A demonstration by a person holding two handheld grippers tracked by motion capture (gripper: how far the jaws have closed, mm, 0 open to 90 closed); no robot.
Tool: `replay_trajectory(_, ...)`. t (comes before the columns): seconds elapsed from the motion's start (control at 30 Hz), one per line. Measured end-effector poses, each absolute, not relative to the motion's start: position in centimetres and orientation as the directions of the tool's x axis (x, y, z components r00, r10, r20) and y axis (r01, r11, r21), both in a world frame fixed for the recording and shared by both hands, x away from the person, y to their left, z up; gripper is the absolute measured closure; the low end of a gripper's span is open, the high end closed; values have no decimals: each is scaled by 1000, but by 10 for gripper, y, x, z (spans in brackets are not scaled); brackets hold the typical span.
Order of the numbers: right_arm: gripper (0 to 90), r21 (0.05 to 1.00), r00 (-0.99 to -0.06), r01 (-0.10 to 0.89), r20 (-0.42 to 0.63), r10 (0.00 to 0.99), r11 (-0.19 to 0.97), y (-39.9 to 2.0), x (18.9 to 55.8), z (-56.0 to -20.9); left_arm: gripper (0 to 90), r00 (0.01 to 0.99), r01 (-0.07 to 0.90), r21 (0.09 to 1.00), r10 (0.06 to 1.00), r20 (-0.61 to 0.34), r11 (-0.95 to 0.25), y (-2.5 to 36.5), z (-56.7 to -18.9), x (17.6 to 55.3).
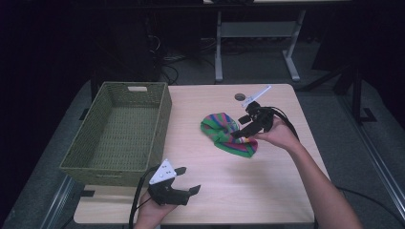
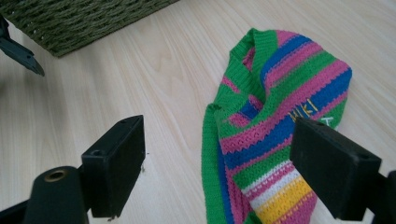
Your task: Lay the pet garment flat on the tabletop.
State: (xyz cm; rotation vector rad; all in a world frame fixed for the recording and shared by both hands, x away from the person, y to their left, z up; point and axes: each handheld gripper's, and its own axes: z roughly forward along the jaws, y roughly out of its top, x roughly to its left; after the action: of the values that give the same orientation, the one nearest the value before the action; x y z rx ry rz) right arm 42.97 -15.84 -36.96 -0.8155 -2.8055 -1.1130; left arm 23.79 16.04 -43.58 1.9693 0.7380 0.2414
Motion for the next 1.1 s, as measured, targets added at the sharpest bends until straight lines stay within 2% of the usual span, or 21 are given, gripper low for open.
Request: replay_trajectory(1.1, 178, 566, -838, 523, 202, 507, 637, -124, 455, -403, 187, 793, 394, 858, 594, -137, -328, 165, -434, 239)
